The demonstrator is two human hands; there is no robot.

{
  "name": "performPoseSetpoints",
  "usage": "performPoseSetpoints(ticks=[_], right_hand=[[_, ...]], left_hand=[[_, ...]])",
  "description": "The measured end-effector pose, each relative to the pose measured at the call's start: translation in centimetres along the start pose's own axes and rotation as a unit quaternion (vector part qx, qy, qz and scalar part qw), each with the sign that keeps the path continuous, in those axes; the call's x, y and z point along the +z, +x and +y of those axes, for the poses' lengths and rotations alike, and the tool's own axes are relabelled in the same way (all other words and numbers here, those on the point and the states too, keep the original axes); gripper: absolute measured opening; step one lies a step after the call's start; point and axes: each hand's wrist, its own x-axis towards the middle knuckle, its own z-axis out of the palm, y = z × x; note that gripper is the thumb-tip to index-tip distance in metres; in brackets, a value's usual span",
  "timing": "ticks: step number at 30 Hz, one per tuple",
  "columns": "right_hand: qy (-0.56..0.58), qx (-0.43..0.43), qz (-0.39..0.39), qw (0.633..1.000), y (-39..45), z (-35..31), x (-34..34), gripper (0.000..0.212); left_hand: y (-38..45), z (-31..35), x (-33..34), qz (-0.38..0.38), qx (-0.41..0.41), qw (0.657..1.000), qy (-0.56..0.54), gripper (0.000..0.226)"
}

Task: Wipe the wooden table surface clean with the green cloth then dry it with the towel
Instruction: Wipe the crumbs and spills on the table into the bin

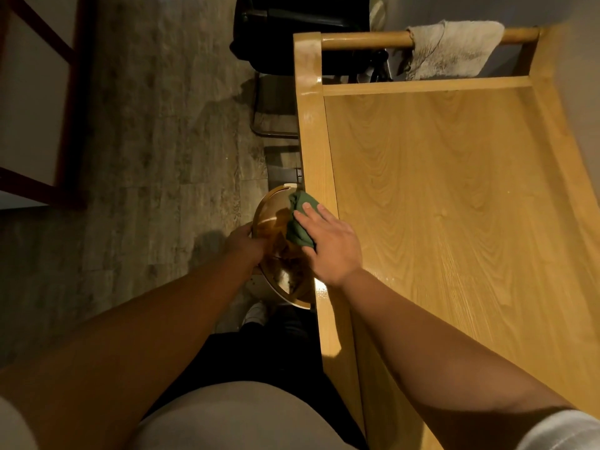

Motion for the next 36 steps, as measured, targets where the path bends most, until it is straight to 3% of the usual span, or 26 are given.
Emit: performPoseSetpoints(ticks=[5,9,13,15,17,20,22,25,28,31,34,36], right_hand=[[0.011,-0.008,-0.003,1.0,-0.7,-1.9,0.6,0.066],[0.018,-0.035,-0.003,0.999,-1.2,-2.6,0.8,0.061],[-0.039,-0.097,-0.028,0.994,-1.4,-3.0,0.9,0.039],[-0.006,-0.088,-0.039,0.995,-1.3,-3.0,0.5,0.04],[0.127,-0.034,-0.028,0.991,-0.8,-3.4,-0.1,0.045],[0.381,0.13,0.038,0.915,0.9,-4.0,-1.9,0.036],[0.467,0.197,0.092,0.857,2.6,-3.5,-3.5,0.032],[0.511,0.244,0.175,0.805,5.3,-0.5,-6.3,0.035],[0.477,0.279,0.276,0.787,7.5,4.1,-8.8,0.038],[0.349,0.344,0.307,0.816,9.2,9.1,-9.8,0.039],[0.17,0.335,0.224,0.899,10.1,12.3,-8.8,0.058],[0.065,0.326,0.164,0.929,11.0,12.5,-7.7,0.069]], left_hand=[[0.0,-0.2,-0.2,0.004,-0.002,1.0,-0.002,0.053],[0.2,-0.2,-0.6,0.008,0.006,1.0,0.002,0.037],[0.6,-0.2,-1.2,0.017,0.015,1.0,0.012,0.042],[0.9,-0.1,-1.4,0.024,0.012,0.999,0.017,0.044],[1.2,0.1,-1.7,0.029,0.009,0.999,0.017,0.043],[1.7,0.5,-2.0,0.048,0.006,0.999,0.001,0.043],[2.1,0.9,-2.2,0.068,0.001,0.998,-0.008,0.043],[2.8,1.7,-2.6,0.089,-0.008,0.996,-0.003,0.047],[3.6,2.5,-3.0,0.101,-0.009,0.995,-0.006,0.048],[4.4,3.6,-3.6,0.107,-0.009,0.994,-0.019,0.049],[5.6,4.6,-4.2,0.093,-0.002,0.995,-0.028,0.052],[6.3,5.1,-4.8,0.089,0.012,0.996,-0.017,0.057]])
